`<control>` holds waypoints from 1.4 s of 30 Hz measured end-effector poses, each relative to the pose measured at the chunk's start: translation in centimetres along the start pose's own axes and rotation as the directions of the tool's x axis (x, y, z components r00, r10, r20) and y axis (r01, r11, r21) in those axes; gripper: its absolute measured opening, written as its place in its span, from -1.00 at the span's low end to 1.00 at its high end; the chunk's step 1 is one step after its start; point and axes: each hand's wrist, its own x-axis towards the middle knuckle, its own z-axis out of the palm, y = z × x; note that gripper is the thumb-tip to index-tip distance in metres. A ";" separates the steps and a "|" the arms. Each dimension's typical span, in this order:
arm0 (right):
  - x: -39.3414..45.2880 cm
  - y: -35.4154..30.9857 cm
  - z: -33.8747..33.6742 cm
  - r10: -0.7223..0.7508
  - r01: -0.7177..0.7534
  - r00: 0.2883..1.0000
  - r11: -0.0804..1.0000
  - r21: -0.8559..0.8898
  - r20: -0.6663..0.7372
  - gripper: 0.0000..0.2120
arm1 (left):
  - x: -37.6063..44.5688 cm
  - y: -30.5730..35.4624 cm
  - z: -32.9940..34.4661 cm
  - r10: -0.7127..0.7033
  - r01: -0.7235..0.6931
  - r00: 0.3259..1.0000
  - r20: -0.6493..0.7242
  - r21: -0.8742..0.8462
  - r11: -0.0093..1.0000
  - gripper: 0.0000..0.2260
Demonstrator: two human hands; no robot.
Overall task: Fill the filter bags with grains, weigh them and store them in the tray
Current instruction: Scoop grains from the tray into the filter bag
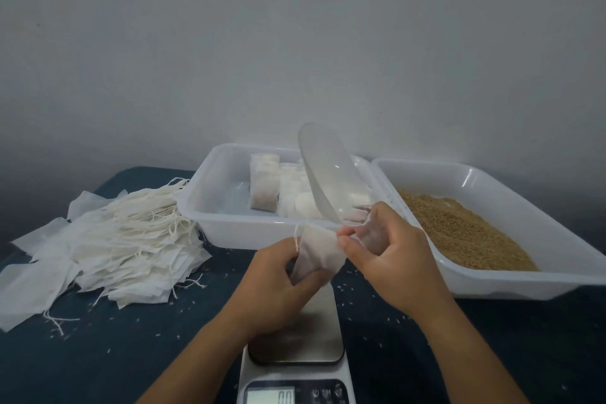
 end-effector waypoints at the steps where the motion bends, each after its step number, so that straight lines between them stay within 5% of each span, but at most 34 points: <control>1: 0.3 0.1 0.1 0.006 -0.006 1.000 1.000 -0.019 -0.006 -0.71 | -0.1 0.1 0.1 -0.011 0.012 0.999 0.033 -0.023 1.000 -0.83; 9: 0.9 0.8 0.8 0.013 -0.014 0.999 1.000 0.020 0.046 -0.79 | -0.2 0.3 0.5 -0.087 0.099 0.993 0.085 -0.156 0.983 -0.87; 13: 0.3 0.9 0.8 0.068 -0.098 0.990 0.964 0.247 0.124 -0.82 | -0.1 -0.4 0.7 -0.100 0.094 0.992 -0.082 -0.069 0.993 -0.79; 16: -0.1 1.1 0.4 0.082 -0.098 0.995 0.932 0.349 0.059 -0.71 | 0.1 -0.9 0.6 -0.063 0.067 0.975 -0.212 0.012 0.998 -0.79; 20: -0.5 1.7 0.0 0.063 -0.067 0.998 0.958 0.277 0.022 -0.86 | 0.1 -0.6 0.6 -0.017 0.018 0.962 -0.271 0.002 1.000 -0.94; 33: -0.6 1.4 0.5 0.034 -0.023 0.997 0.987 0.158 -0.063 -0.72 | -0.1 0.0 0.9 0.132 -0.108 0.947 -0.292 0.097 0.989 -0.94; 42: -0.8 1.3 0.8 0.044 -0.049 0.999 0.987 0.156 0.031 -0.72 | -0.1 0.2 0.9 0.150 -0.102 0.954 -0.261 0.188 0.977 -0.94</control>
